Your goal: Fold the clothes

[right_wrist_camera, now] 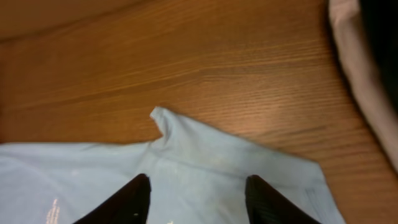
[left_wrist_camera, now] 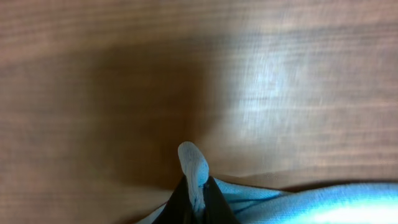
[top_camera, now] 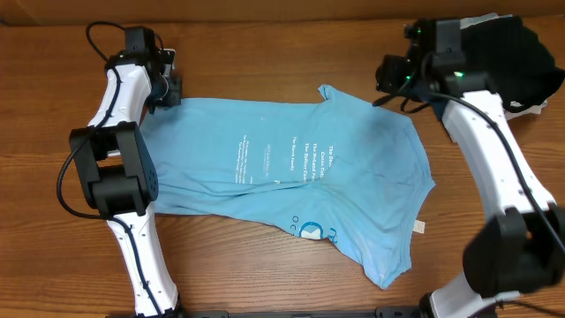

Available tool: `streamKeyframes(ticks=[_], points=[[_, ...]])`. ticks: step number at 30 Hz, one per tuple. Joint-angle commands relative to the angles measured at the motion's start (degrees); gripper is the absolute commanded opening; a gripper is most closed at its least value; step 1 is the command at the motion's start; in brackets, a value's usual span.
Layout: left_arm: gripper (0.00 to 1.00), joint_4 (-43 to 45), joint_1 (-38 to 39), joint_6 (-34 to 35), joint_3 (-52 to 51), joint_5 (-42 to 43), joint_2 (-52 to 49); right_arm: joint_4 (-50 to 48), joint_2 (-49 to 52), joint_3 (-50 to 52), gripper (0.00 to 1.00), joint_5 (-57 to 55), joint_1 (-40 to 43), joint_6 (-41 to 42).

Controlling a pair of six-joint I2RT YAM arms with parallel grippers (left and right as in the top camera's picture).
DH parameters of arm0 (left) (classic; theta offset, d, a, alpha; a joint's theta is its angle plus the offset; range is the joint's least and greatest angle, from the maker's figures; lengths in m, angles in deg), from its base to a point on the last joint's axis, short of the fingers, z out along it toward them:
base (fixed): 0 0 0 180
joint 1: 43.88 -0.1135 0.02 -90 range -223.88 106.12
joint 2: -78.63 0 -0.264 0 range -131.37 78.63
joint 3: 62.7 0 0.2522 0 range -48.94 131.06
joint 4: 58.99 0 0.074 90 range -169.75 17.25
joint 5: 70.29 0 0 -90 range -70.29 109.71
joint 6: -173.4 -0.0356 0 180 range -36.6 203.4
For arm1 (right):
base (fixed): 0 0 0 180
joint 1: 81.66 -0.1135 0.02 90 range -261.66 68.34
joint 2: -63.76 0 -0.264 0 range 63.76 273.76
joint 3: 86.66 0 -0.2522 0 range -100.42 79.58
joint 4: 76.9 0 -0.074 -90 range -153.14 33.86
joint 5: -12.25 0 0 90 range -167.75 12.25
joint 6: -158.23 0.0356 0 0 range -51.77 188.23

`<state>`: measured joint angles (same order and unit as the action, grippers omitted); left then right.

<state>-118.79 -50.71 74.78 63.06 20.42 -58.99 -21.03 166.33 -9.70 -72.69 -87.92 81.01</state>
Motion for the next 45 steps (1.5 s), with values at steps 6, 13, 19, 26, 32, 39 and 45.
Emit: streamKeyframes(ticks=[6,13,19,26,32,39,45], points=[[0.04,-5.8,-0.3,4.4,-0.4,-1.1,1.3,-5.5,12.3,-0.8,0.58,-1.4,-0.9,-4.3],[0.04,-6.6,-0.3,4.6,-0.4,-1.1,1.2,-7.9,20.1,-0.8,0.62,-4.3,-0.7,-5.6],[0.05,-6.6,-0.3,4.6,-0.4,-1.1,1.2,-9.4,23.0,-0.8,0.62,-5.0,-0.7,-5.8],[0.06,-6.4,-0.3,4.6,-0.4,-1.1,1.2,-10.4,25.5,-0.8,0.52,-5.0,-0.7,-5.9],[0.06,-6.5,-0.3,4.6,-0.4,-1.1,1.2,-10.2,25.5,-1.1,0.1,-5.0,-0.7,-6.0],[0.04,-6.9,-0.3,4.6,-0.4,-1.2,1.2,-2.0,21.5,-5.8,0.04,-3.5,-0.8,-5.8],[0.04,-7.3,-0.3,4.6,-0.4,-1.3,1.2,9.6,16.1,-10.0,0.04,2.8,-2.3,-5.5]])
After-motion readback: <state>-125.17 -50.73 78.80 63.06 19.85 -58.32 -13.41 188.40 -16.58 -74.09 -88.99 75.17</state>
